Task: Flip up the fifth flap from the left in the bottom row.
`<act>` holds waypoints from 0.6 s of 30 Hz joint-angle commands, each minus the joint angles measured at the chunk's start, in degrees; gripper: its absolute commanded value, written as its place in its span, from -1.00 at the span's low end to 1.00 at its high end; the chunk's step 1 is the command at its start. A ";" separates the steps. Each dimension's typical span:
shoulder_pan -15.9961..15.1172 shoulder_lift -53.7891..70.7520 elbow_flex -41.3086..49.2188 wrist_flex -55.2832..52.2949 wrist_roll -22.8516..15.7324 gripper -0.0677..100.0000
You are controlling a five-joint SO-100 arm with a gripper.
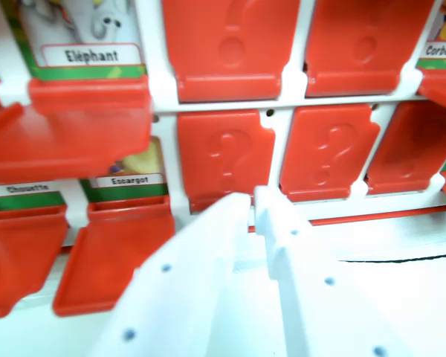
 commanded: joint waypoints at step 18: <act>-5.45 27.69 -21.09 39.90 1.67 -1.00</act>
